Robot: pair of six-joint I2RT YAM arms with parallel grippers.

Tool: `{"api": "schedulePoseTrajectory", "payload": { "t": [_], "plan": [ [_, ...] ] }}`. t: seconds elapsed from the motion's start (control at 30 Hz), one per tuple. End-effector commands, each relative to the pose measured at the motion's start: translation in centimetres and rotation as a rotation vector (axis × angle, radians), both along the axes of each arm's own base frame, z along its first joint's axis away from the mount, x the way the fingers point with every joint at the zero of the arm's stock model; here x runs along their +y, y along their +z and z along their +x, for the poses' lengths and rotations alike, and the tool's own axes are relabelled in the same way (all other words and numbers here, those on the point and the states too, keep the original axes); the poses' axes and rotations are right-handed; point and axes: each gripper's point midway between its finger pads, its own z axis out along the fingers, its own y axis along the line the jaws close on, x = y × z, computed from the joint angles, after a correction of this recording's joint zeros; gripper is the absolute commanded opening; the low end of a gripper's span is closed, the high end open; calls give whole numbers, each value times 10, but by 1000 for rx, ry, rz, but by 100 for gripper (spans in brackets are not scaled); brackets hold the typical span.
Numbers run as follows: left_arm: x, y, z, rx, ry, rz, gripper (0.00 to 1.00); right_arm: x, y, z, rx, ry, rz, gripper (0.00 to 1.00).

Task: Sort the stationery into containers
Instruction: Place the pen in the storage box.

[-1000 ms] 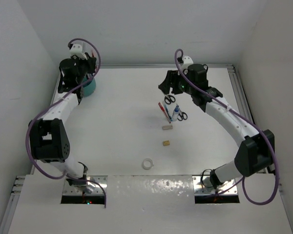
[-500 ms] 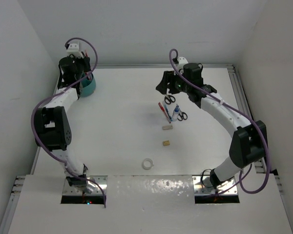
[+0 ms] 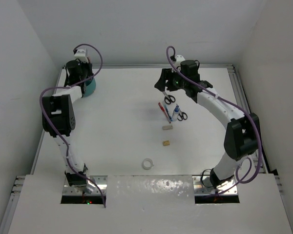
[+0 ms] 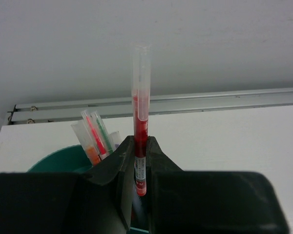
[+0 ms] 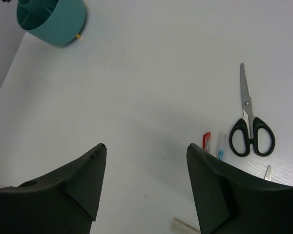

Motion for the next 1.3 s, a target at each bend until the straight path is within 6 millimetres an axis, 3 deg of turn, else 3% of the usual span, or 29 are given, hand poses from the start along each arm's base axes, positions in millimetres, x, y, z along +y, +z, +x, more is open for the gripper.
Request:
{"api": "schedulePoseTrajectory", "payload": {
  "t": [0.0, 0.5, 0.6, 0.77, 0.83, 0.93, 1.13, 1.17, 1.2, 1.23, 1.27],
  "plan": [
    [14, 34, 13, -121, 24, 28, 0, 3, 20, 9, -45, 9, 18, 66],
    [28, -23, -2, 9, 91, 23, 0, 2, 12, 10, -25, 5, 9, 65],
    [31, -31, -3, 29, 102, 25, 6, 3, 14, 9, -27, 5, 8, 66],
    [30, -18, 0, 4, 103, 10, 42, -1, 15, 7, -27, 1, -3, 66],
    [29, -12, 1, -3, 95, 5, 48, -2, 16, 6, -31, -4, -6, 65],
    [26, -3, 2, -16, 75, 8, 50, -3, 17, 5, -32, -4, -13, 65],
    [23, 36, 3, -79, 58, 14, 52, -10, 12, -1, -63, -9, -159, 62],
    [22, 54, 5, -106, 53, 20, 52, -7, 9, -3, -66, -3, -190, 56],
    [18, 54, 4, -83, 39, 25, 52, -10, 1, -4, -47, -22, -235, 47],
    [15, 75, 6, -109, 28, 37, 51, -6, -3, -8, -43, 0, -269, 35],
    [8, 82, 5, -101, -1, 48, 49, -4, 0, -5, -45, -4, -285, 14]
  ]
}}
